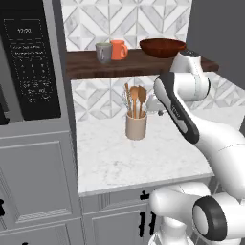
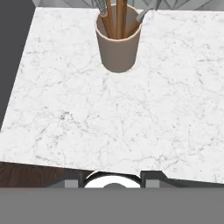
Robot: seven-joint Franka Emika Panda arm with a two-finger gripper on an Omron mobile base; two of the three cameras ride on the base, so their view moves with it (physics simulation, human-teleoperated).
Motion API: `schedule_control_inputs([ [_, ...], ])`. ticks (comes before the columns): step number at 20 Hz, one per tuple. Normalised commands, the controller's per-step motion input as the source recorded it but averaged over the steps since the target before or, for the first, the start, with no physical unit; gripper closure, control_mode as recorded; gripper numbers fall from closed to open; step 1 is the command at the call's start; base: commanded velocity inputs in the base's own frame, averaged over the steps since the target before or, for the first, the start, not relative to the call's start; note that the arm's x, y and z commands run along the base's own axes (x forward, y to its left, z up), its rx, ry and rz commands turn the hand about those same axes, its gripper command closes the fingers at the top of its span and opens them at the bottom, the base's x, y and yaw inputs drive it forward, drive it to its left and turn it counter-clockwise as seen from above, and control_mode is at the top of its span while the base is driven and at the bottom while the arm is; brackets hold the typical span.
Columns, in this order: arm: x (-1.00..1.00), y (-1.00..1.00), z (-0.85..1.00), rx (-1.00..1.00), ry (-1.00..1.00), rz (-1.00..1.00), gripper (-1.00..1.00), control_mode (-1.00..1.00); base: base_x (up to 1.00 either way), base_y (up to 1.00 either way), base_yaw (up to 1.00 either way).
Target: Gather all objects into one cabinet and sort the glasses and bowls to opposite sides.
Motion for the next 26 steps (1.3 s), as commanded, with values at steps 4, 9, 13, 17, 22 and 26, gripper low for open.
schedule_control_inputs([
  [4, 0.00, 0.00, -0.01, 0.00, 0.00, 0.00, -1.00, 1.00, -0.44, 0.01, 0.00],
  [9, 0.00, 0.00, 0.00, 0.00, 0.00, 0.00, -1.00, 1.00, -1.00, 0.28, 0.01],
  [13, 0.00, 0.00, 0.00, 0.00, 0.00, 0.00, -1.00, 1.00, -0.97, 0.87, 0.19],
  [17, 0.00, 0.00, 0.00, 0.00, 0.00, 0.00, -1.00, 1.00, -0.69, 0.94, 0.40],
  [22, 0.00, 0.00, 0.00, 0.00, 0.00, 0.00, -1.00, 1.00, -0.57, 0.83, 0.49],
  [26, 0.00, 0.00, 0.00, 0.00, 0.00, 0.00, -1.00, 1.00, -0.53, 0.97, 0.53],
])
